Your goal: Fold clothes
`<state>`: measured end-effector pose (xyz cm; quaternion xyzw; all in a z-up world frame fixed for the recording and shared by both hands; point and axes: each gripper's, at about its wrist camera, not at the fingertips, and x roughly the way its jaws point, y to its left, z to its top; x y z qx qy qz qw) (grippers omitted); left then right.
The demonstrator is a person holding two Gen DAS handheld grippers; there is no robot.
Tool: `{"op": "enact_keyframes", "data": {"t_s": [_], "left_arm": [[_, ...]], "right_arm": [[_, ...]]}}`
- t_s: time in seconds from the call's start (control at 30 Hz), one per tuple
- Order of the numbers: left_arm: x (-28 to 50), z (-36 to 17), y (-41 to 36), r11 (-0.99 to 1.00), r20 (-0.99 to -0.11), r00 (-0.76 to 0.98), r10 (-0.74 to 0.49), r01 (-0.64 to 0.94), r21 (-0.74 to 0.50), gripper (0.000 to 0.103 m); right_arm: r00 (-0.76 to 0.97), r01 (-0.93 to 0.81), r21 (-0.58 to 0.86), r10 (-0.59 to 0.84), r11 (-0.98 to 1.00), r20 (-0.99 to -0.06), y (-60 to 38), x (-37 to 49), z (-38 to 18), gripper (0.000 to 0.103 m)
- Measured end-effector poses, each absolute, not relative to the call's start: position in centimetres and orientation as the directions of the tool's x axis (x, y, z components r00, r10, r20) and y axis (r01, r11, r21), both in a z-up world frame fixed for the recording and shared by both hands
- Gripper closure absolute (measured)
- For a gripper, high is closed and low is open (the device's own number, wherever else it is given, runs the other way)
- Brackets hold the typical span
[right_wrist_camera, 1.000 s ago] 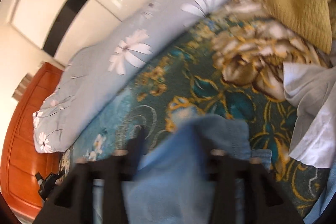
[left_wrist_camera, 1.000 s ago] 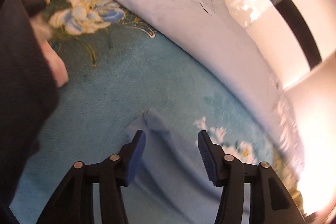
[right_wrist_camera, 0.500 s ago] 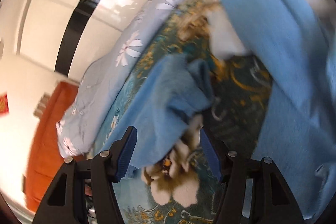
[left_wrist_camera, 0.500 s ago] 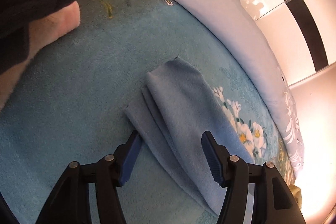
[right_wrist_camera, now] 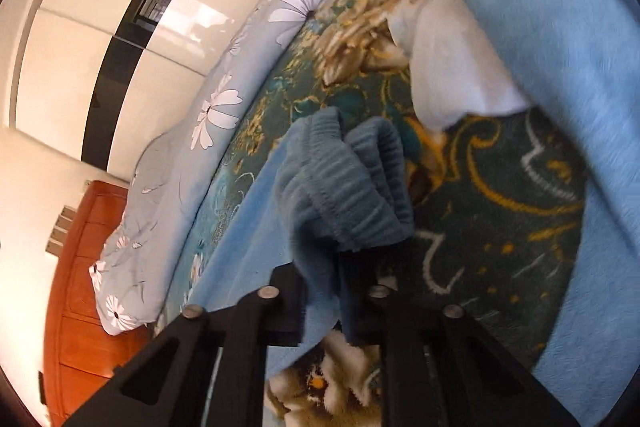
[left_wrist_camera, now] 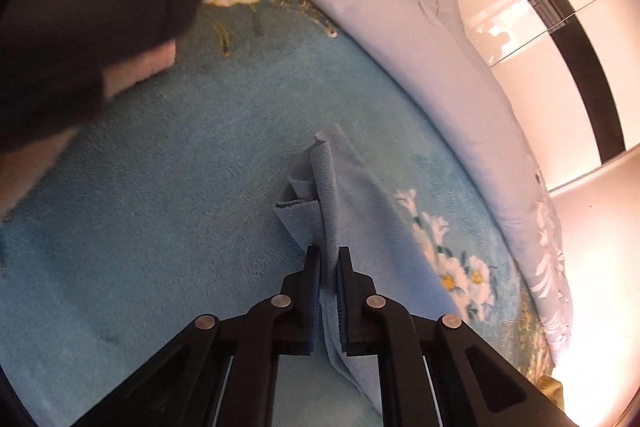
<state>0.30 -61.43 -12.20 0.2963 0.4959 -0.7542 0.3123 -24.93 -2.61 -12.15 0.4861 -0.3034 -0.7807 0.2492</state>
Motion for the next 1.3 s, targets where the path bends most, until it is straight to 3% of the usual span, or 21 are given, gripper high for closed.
{"op": "enact_keyframes", "data": {"t_s": [0.23, 0.37, 0.5, 0.67, 0.83, 0.93, 0.97, 1.0, 1.17, 1.3], "left_arm": [[5.1, -3.5, -57.4, -0.45, -0.638, -0.752, -0.164, 0.633, -0.631, 0.095], [10.8, 0.2, -53.4, -0.572, -0.572, -0.794, -0.208, 0.572, -0.587, 0.095], [16.6, -2.8, -51.8, -0.595, -0.601, -0.76, -0.247, 0.609, -0.525, 0.095], [21.4, -9.6, -50.4, -0.458, -0.702, -0.679, -0.213, 0.704, -0.542, 0.095], [24.6, -11.9, -47.7, -0.405, -0.723, -0.651, -0.232, 0.741, -0.537, 0.095], [24.4, -10.4, -47.0, -0.431, -0.713, -0.645, -0.274, 0.745, -0.509, 0.095], [24.1, -9.3, -46.4, -0.462, -0.703, -0.644, -0.302, 0.744, -0.483, 0.095], [23.8, -8.2, -45.9, -0.491, -0.691, -0.643, -0.33, 0.742, -0.456, 0.095], [21.0, -0.7, -40.3, -0.676, -0.574, -0.721, -0.389, 0.647, -0.354, 0.095], [17.4, 4.0, -34.0, -0.823, -0.482, -0.819, -0.311, 0.486, -0.294, 0.095]], "right_arm": [[-0.41, 0.29, 0.662, -0.715, -0.691, -0.567, -1.8, -22.6, -4.4, 0.092], [-0.384, 0.371, 0.655, -0.751, -0.659, -0.537, 1.7, -20.0, -2.5, 0.091], [-0.334, 0.388, 0.632, -0.742, -0.671, -0.582, 4.9, -17.0, -5.2, 0.091], [-0.233, 0.315, 0.643, -0.714, -0.698, -0.66, 6.0, -15.5, -10.9, 0.09], [-0.252, 0.327, 0.602, -0.682, -0.728, -0.687, 6.1, -14.1, -11.1, 0.087], [-0.3, 0.328, 0.569, -0.654, -0.754, -0.694, 6.9, -13.5, -10.4, 0.065], [-0.328, 0.324, 0.558, -0.644, -0.764, -0.692, 7.4, -13.1, -10.1, 0.047], [-0.355, 0.317, 0.552, -0.636, -0.771, -0.685, 8.0, -12.6, -9.8, 0.036], [-0.458, 0.284, 0.538, -0.605, -0.794, -0.651, 10.6, -10.1, -8.5, 0.031], [-0.458, 0.285, 0.573, -0.634, -0.769, -0.623, 11.2, -9.3, -8.5, 0.027]]}}
